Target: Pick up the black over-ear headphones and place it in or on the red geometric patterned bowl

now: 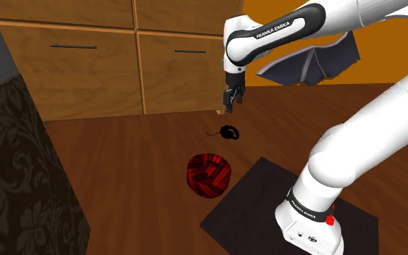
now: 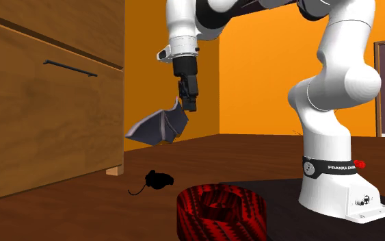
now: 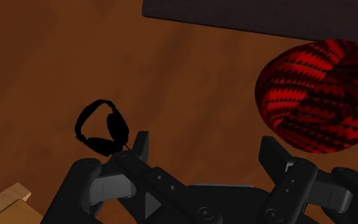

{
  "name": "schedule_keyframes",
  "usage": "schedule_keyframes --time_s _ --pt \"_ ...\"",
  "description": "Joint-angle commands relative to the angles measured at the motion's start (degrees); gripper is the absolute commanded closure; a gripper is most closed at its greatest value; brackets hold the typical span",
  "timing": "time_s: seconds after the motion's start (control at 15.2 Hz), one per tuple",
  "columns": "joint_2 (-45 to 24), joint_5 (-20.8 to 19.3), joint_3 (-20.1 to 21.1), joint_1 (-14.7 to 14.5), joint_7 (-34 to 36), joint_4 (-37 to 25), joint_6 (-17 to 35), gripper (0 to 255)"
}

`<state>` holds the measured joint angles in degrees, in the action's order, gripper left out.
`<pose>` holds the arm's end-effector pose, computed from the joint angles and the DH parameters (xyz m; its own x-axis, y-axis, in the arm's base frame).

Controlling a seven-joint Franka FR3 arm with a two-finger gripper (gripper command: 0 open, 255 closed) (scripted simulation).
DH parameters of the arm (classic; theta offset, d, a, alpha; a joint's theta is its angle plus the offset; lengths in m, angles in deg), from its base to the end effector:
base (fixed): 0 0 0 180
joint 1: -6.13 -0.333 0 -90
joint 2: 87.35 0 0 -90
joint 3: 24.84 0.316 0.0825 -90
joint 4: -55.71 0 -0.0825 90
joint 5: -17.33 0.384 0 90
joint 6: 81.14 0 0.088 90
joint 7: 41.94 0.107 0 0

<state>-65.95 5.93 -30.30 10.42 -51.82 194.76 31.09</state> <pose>0.4099 -0.0845 0.4373 0.9887 0.0864 -0.1226 0.1013 -0.9874 0.1216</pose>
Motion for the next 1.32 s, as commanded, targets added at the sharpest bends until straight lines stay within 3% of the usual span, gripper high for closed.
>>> schedule_keyframes --time_s 0.0,0.59,1.25 --pt "-3.7 -1.1 -0.9 0.6 -0.9 -0.3 3.2 0" --pt "-22.5 -4.6 -3.9 3.0 -3.4 -5.7 15.3 0" --pt "-44.6 -6.4 -5.8 6.0 -6.2 -18.4 23.6 0"
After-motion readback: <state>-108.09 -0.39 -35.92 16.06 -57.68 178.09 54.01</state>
